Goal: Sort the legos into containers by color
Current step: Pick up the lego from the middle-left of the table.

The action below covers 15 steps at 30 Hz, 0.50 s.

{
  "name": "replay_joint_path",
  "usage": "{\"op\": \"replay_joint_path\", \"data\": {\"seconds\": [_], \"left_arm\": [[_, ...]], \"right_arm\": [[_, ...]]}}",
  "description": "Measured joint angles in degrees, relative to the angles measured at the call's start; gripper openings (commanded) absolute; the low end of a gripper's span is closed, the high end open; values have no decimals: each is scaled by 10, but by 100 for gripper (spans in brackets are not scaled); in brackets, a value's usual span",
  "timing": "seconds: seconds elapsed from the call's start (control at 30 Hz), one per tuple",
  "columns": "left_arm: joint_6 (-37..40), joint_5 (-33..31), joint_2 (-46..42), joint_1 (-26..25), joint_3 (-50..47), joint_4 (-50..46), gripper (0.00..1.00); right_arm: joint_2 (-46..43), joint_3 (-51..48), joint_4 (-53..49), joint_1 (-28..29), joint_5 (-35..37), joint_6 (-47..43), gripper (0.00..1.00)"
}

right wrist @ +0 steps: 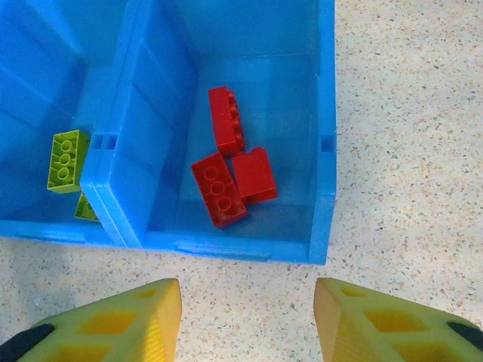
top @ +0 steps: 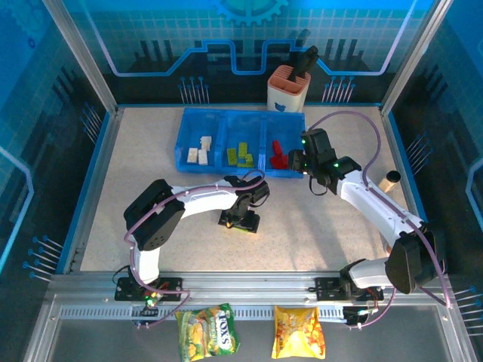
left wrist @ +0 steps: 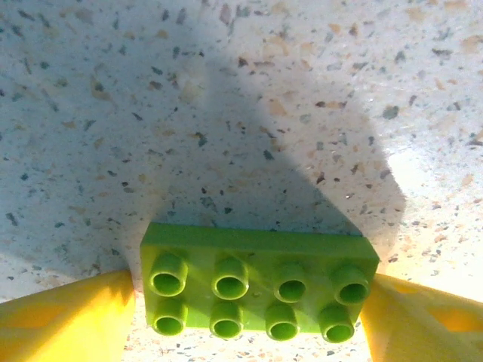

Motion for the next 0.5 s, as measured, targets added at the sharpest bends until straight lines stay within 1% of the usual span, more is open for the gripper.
{"op": "replay_joint_path", "data": {"seconds": [0.2, 0.5], "left_arm": [[0, -7, 1, 0, 0, -3, 68], [0, -7, 1, 0, 3, -7, 64]], "right_arm": [[0, 0, -2, 0, -2, 0, 51], [6, 0, -4, 0, -2, 0, 51]]}}
